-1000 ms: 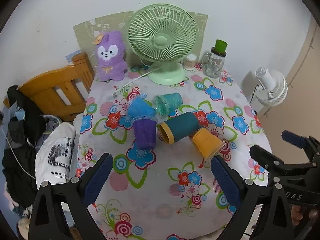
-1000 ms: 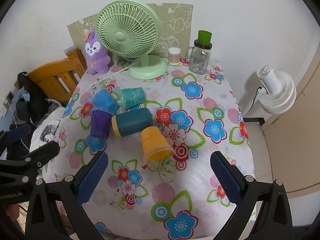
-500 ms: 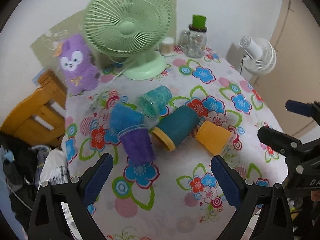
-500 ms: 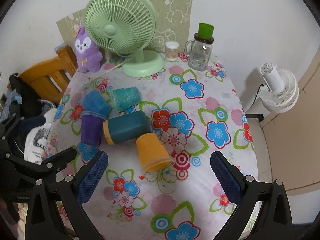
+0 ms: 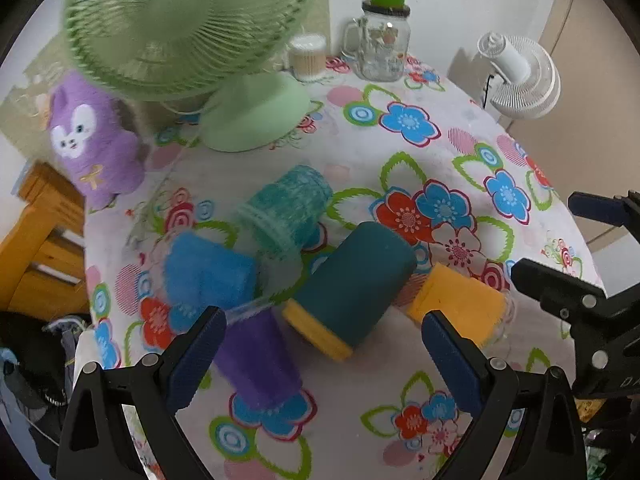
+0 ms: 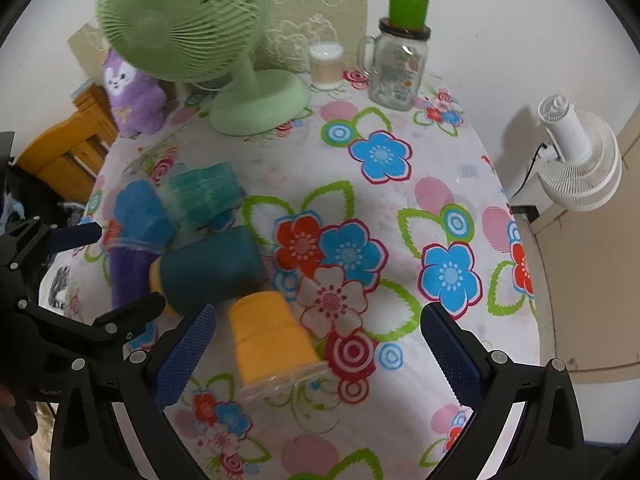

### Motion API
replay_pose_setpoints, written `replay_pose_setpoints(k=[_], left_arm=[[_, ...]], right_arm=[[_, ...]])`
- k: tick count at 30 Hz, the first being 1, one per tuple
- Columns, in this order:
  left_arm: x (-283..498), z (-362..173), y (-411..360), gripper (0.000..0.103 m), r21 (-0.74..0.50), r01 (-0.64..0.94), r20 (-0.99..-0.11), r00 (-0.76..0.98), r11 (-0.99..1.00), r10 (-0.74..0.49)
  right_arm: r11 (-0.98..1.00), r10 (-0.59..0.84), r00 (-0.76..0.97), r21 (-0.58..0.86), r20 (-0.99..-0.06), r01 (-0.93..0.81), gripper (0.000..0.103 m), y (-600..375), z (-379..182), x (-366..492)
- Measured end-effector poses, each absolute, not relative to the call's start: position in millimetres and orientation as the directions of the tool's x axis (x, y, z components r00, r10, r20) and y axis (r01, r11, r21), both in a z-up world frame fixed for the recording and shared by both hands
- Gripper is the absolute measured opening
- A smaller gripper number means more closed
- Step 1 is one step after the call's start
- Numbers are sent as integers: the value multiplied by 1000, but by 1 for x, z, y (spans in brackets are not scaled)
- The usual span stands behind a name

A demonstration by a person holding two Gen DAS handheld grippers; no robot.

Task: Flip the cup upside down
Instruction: 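Move the left tool to the dark teal cup and close on it, then lift the teal cup with the left tool toward the right tool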

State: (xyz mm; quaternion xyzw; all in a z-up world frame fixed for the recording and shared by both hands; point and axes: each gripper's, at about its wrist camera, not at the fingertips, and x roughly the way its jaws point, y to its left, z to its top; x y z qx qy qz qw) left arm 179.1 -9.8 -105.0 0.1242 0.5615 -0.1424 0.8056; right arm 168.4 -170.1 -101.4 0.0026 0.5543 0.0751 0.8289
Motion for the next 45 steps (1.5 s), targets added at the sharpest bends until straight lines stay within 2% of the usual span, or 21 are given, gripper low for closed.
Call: replay_pose_setpoints(k=[3,8,12,18,21,25,31,39,45], left_arm=[[190,-119,-18,99,52,393,-946,314,918,-81],[200,-141,-31,96,140,450,-948,319,882,-13],[203,-160,-36,93,145,484,-960,280,863,5],[206,-175,-44,92,112,511,-973,230,852,-10],[208,-185,-47,85,88,524,-980,197,847,-20],[212,-194,-48,82,98,519,-981,194,849,-4],[224,-206,-37,75,-3,469,-989,126,883,-71],[226,-210,-33,73,11,457,-985,159,889,-69],[217,-185,-28,72,41,435,-969,237,900,-71]], right_arm=[[990,128,355,95,-926,-108,103,-177,-112,178],[990,131,323,104,-937,-98,103,-186,-129,190],[988,143,298,119,-944,-97,103,-188,-140,195],[985,157,268,132,-950,-109,103,-186,-154,201],[984,163,256,138,-953,-109,103,-187,-159,203],[983,169,245,146,-955,-109,103,-188,-165,203],[982,177,230,154,-957,-112,103,-187,-171,201],[978,192,235,165,-953,-131,103,-183,-167,196],[976,206,263,177,-943,-130,103,-181,-148,190]])
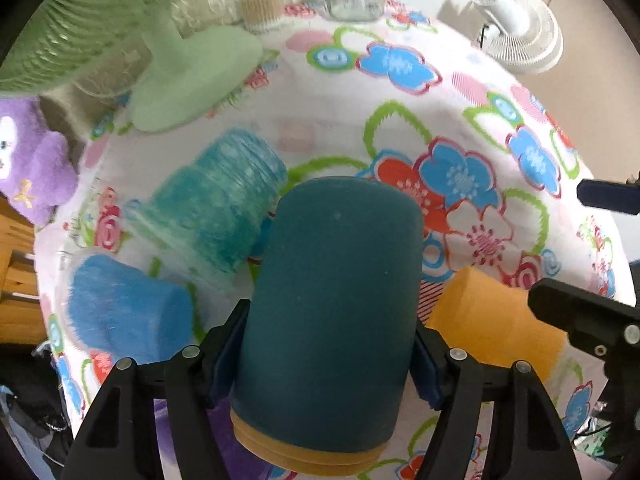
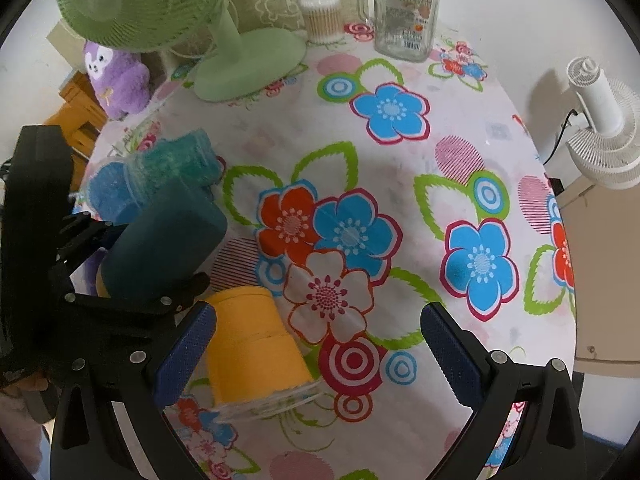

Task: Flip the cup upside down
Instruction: 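Lift the teal cup with the left tool toward the right tool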

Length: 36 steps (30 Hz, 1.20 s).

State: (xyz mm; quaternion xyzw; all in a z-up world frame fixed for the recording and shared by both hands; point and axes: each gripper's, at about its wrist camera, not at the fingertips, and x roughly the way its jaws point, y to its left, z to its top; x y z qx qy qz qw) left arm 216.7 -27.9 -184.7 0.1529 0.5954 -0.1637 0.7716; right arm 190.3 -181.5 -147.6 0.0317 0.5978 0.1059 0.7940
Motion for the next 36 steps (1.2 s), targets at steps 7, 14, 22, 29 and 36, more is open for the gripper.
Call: replay_pose_setpoints(k=[7,14,22,29,36], left_arm=[[185,-133,-30,72,32,384,-951,295,923,-90],[135,-106,-16,72,-61,283,-943,297,957,-148],[82,-96,-9,72,-81,249,-929,333,965,-164],[53,-107,-7,71,-121,156,-933,318,980,-166],[44,-125,-14,71,-145,-13,-939,316,989,-134]], right_arm=[[972,228,302,197,-926,-131,103,-175,-113,170],[972,233,340,208,-911,-111,103,-168,-87,134],[976,217,362,189,-907,-112,103,-157,-77,88],[969,228,339,179,-913,-170,103,-154,-83,73],[956,241,283,176,-928,-236,103,-161,-102,77]])
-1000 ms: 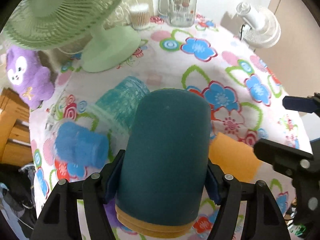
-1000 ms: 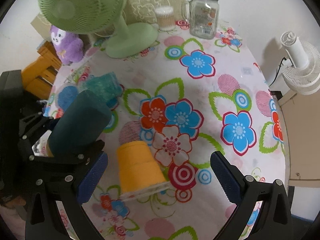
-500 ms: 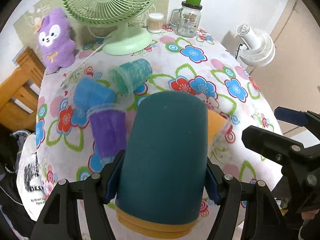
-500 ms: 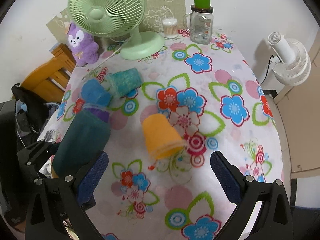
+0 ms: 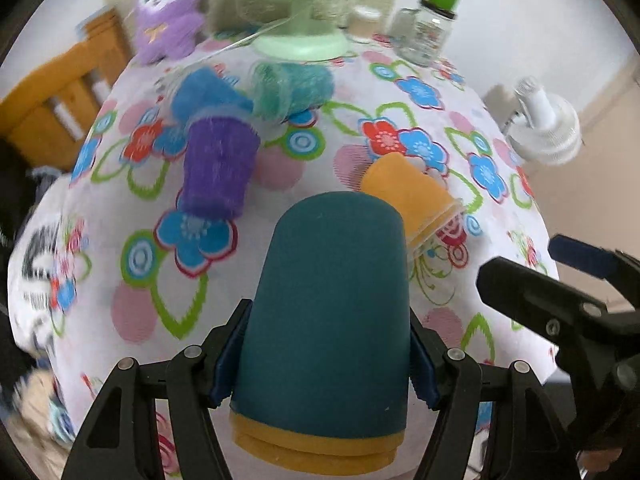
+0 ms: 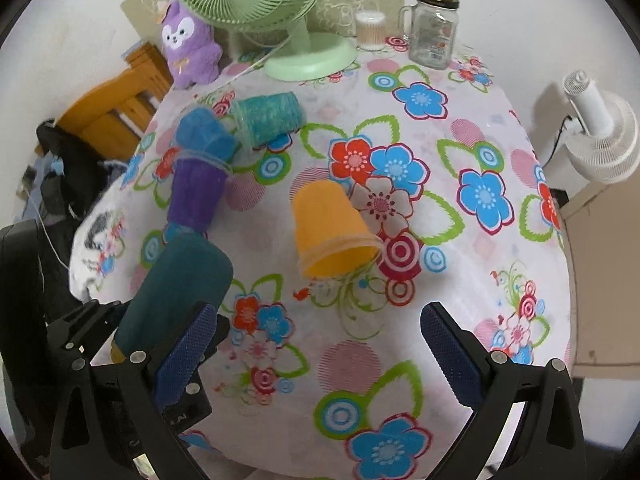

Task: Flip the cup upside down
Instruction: 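Lift the teal cup with the left tool toward the right tool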

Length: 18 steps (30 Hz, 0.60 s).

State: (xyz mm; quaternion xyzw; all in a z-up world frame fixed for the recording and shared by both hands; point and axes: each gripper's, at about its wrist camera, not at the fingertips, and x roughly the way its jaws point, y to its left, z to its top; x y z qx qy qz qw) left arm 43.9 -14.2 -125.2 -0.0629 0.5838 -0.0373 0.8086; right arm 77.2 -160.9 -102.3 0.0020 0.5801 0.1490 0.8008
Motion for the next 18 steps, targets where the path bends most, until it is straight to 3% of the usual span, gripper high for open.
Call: replay_pose_setpoints(k=[18], left_arm=[[34,-188,-42,68,-123,-276,-967,250,953,-52]], right_arm=[[895,262,138,187,-955,-406,103,-170,-158,107]])
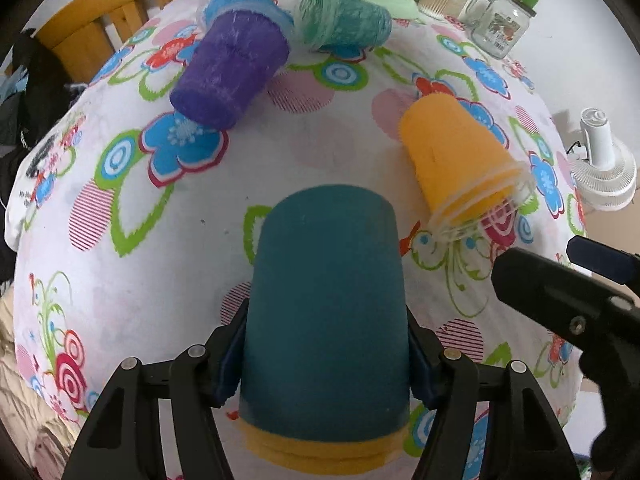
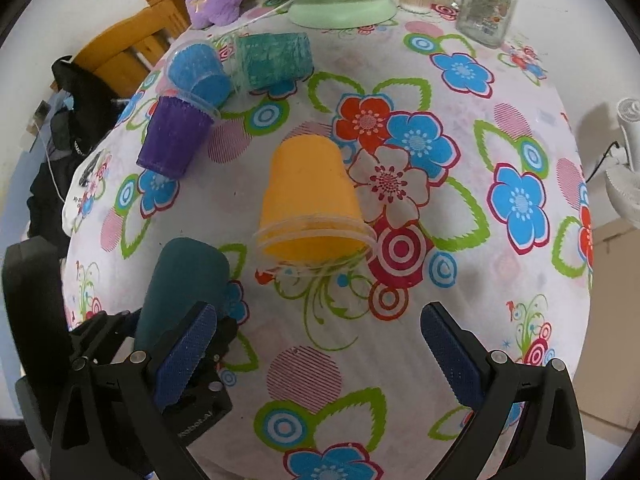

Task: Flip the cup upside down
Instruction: 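Lift the teal cup with the left tool toward the right tool, then close the right tool on the teal cup while the left tool releases it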

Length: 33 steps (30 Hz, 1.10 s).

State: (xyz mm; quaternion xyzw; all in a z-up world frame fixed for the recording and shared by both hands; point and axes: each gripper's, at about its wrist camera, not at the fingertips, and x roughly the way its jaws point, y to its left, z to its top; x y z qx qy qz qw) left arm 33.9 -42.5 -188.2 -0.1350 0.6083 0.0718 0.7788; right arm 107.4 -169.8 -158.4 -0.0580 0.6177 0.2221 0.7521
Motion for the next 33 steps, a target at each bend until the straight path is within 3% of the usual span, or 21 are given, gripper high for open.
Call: replay_pose_setpoints(k=[6,10,12,20,33], left_arm=[[31,-192,-43,69,-138,-290,-968,241,947,-67],[29,-181,-40,89,-170,-272,-961,257,947,-99],[27,-172,-37,93,-172,-260,-958,271,950,-100],[17,-140,-18,94,-171,-201,-954,279,965,-111],[12,-108,12,94,-58,-18,-949,313,998,-49]], right_arm=[[894,268,127,197,-955,-403,103,-171,-162,107],[899,271,133,201,-953,-390,103,-172,-158,104],[902,275,138,206,-951,-380,103,-172,-154,101],[912,296,170,226,-940,-341,103,-165,-131,86],[940,290,247,227,-925,-255,103,-134,-101,54]])
